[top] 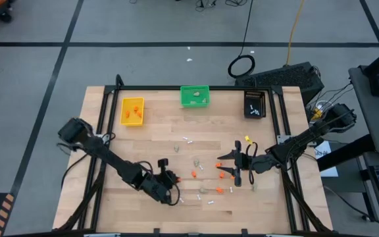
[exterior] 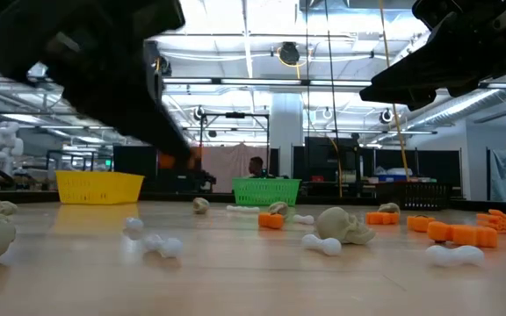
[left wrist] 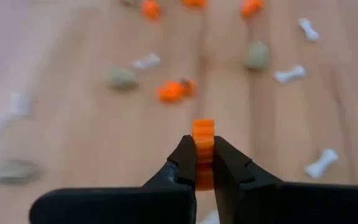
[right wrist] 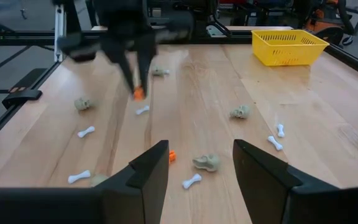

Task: Sort Halloween decoration
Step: Put the orange skeleton toy into the yellow bin

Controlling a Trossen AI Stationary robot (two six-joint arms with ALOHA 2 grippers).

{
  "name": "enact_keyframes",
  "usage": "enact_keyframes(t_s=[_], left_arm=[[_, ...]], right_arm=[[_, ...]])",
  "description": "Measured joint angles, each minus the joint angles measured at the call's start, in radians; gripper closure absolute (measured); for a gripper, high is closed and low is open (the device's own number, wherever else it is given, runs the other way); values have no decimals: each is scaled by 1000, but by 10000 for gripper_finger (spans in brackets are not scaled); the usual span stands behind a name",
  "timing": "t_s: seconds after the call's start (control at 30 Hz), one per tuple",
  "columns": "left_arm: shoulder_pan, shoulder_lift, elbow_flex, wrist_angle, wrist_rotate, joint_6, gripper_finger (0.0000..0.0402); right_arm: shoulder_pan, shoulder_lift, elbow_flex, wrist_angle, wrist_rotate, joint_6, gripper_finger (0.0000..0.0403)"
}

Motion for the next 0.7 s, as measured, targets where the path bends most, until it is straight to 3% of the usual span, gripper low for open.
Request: enact_keyframes(t_s=[0.1,0.33,0.57,0.7], left_arm=[[12,-93,0,-119,-69,30,383],[33,-338,-60,-217,-226,179,382],[79,-660,-252,-204,-156,177,382],[81,-839,-384,-78,-98,175,382]], right_arm=[[0,0,0,0,0,0,236],[0,0,0,0,0,0,236],[0,0,0,-8,0,0,236],[0,0,0,-7,1,-3,236]])
